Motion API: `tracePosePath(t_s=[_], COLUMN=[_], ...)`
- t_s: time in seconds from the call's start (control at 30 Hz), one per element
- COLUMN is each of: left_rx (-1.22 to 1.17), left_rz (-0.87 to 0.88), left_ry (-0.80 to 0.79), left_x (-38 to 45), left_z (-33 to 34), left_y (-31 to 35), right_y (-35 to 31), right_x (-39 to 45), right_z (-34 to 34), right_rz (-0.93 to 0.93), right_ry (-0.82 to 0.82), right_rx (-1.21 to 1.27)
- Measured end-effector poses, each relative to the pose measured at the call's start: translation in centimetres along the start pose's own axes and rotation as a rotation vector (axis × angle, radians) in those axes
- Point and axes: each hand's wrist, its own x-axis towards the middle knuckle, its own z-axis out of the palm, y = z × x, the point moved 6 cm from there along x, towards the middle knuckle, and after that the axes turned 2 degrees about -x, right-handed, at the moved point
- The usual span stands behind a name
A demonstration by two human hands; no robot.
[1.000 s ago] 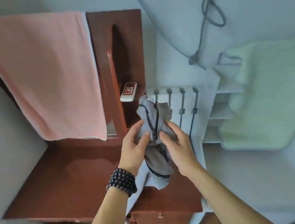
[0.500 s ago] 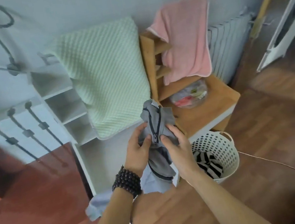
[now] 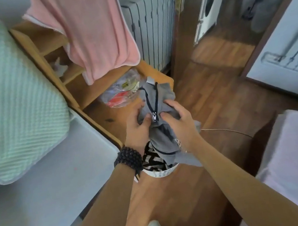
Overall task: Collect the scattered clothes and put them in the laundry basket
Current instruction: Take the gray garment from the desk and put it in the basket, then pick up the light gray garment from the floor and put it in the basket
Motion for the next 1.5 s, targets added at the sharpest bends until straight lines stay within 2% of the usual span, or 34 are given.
tracePosePath(t_s=[0.2,0.37,0.53,0.73,0.83,0.93,1.03,1.2,1.33,1.5], left_rx=[-0.108,-0.123,-0.059,-0.003,0.008,0.020,0.014,-0.004,0.191,0.148], left_rz=[-0.033,-0.133,-0.258,-0.418,-0.513,-0.607,-0.681,-0.687,-0.600,-0.526], left_ry=[-0.095,-0.188,-0.164,-0.054,0.001,0.081,0.148,0.239,0.298,0.404], left_x=[6.3,10.8,14.7,17.6,17.4,16.7,15.4,13.6,11.7,6.0], left_z=[5.3,9.1,10.1,9.3,9.1,8.1,6.3,4.5,2.1,-2.2], left_y=[-2.0,-6.4,-13.1,-23.9,-30.8,-37.3,-40.2,-38.5,-33.0,-25.7], right_y=[0.5,5.8,12.8,23.6,30.9,38.1,41.1,38.2,32.7,24.6], right_x=[5.7,10.4,14.3,18.7,20.5,21.2,21.9,21.6,20.5,16.6], right_z=[-4.3,-6.8,-6.2,-3.0,-0.8,0.7,1.1,2.3,3.8,8.5], right_rz=[0.008,0.110,0.223,0.400,0.507,0.631,0.679,0.619,0.471,0.328], right_ry=[0.073,0.088,0.064,0.005,-0.074,-0.235,-0.357,-0.502,-0.589,-0.824], right_rx=[-0.026,0.014,0.084,0.062,0.038,-0.046,-0.117,-0.185,-0.255,-0.269])
